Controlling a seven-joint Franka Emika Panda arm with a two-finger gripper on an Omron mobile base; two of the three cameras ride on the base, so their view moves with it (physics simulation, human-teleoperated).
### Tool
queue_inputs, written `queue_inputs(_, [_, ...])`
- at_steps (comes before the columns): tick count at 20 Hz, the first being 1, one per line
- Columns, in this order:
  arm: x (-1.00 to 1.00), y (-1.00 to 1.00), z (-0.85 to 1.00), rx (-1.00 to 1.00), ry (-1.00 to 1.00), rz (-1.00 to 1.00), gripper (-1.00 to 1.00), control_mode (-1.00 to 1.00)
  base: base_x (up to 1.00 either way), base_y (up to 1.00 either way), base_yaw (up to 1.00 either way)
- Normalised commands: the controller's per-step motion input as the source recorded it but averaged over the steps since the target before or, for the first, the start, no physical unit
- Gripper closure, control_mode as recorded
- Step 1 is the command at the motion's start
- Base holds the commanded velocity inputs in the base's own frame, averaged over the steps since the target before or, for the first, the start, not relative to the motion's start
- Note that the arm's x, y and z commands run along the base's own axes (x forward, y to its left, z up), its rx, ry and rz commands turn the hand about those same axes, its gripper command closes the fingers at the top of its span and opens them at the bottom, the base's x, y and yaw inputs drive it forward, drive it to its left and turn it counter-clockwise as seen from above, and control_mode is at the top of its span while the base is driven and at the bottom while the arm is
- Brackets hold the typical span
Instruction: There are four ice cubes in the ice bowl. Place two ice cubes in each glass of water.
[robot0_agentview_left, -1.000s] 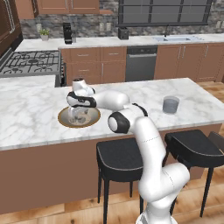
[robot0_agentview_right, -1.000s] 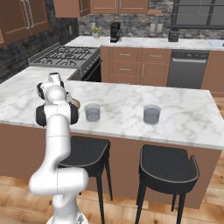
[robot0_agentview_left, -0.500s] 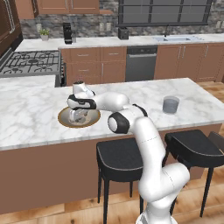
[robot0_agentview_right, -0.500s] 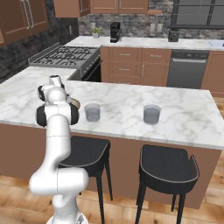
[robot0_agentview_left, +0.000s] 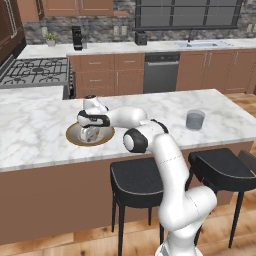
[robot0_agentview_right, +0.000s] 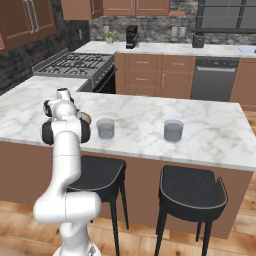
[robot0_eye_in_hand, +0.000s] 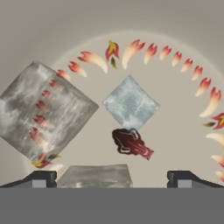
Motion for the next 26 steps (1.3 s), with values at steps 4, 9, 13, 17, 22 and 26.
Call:
queue_inputs(4, [0.0, 0.0, -0.11, 0.0, 0.0, 0.05, -1.0, -1.0, 0.0, 0.0, 0.0])
queue_inputs(9, [0.0, 0.0, -0.08, 0.0, 0.0, 0.03, 1.0, -1.0, 0.0, 0.0, 0.0])
queue_inputs(13, [0.0, 0.0, -0.02, 0.0, 0.0, 0.0, 1.0, -1.0, 0.0, 0.0, 0.0])
queue_inputs(17, [-0.02, -0.08, 0.05, 0.0, 0.0, 0.01, 1.0, -1.0, 0.0, 0.0, 0.0])
queue_inputs(22, [-0.15, -0.1, 0.54, 0.07, 0.03, 0.0, 1.0, -1.0, 0.0, 0.0, 0.0])
queue_inputs(26, [-0.22, -0.2, 0.51, 0.1, 0.08, 0.0, 1.0, -1.0, 0.0, 0.0, 0.0])
